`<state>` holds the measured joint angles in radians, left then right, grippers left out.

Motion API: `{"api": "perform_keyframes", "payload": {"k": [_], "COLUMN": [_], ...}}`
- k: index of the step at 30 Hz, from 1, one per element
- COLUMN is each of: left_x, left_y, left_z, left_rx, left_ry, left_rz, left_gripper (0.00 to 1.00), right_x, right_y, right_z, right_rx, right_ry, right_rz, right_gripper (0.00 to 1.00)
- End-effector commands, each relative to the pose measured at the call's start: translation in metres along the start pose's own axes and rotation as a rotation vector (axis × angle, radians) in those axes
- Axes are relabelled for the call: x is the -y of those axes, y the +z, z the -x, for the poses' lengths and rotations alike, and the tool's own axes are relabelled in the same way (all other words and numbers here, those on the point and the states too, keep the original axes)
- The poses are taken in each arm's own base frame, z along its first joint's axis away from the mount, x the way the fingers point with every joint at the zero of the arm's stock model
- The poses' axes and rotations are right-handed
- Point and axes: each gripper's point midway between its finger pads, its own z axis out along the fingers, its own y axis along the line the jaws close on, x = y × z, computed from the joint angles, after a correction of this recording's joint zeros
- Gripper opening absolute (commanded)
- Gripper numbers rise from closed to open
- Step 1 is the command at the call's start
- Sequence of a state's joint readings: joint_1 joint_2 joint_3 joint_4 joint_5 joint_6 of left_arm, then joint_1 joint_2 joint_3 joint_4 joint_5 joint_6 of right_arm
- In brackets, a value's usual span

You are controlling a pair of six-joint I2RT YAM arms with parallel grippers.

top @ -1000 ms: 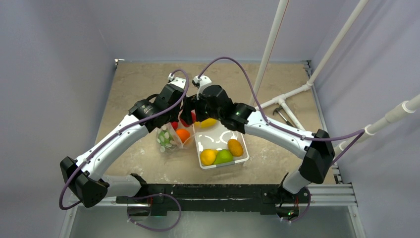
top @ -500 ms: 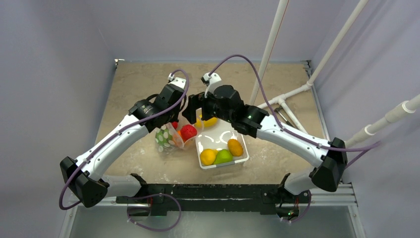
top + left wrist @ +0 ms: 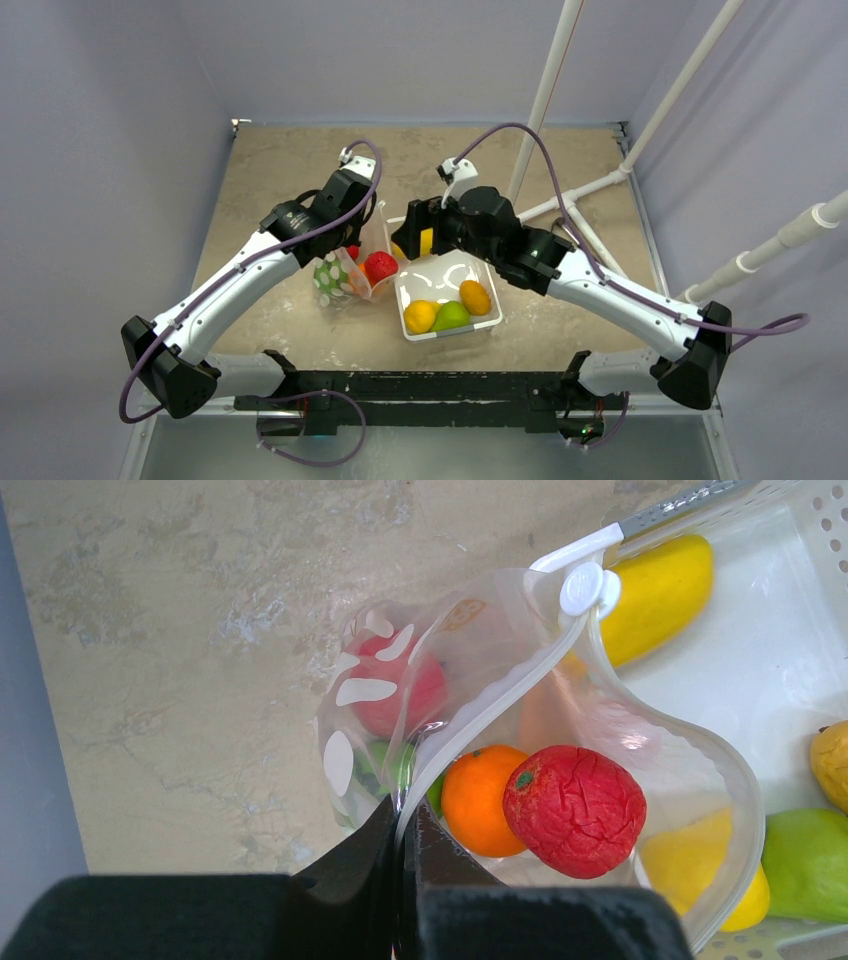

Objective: Place the food in the zip-top bag and seal the zipper
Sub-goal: Place the fake fruit in the zipper food storage bag, then pick up the fake fruit from the bin.

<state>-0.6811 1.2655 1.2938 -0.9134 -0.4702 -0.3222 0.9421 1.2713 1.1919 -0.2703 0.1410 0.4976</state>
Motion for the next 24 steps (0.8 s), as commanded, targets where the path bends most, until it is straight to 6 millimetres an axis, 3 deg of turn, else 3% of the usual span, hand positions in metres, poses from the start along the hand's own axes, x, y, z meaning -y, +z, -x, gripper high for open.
{"api": "perform_keyframes", "payload": {"k": [1, 8, 16, 24], "left_x": [0.0, 0.001, 0.0, -0.003], "left_y": [-0.004, -0.002, -0.005, -0.008], "left_z": [0.006, 0.007, 0.008, 0.007], "left_rx": [0.035, 0.038, 0.042, 0.044], "left_ry": [-0.028, -0.026, -0.028, -0.032], "left_rz": [-0.006, -0.006, -0.007, -0.005], "left_gripper": [0.0, 0.0, 0.0, 0.0], "right_x": [0.015, 0.027, 0.035, 0.044], "right_y": [-0.013, -0.024, -0.02, -0.003], "right_z": [-0.018, -0.066, -0.119, -0.143], "right_rx": [-0.051, -0.167, -0.327, -0.386], "right_ry": [0.04, 0.07, 0.042, -0.004], "right_rz": [-0.055, -0.046, -0.014, -0.025], "right_gripper": [0.99, 0.97, 0.91, 0.9]}}
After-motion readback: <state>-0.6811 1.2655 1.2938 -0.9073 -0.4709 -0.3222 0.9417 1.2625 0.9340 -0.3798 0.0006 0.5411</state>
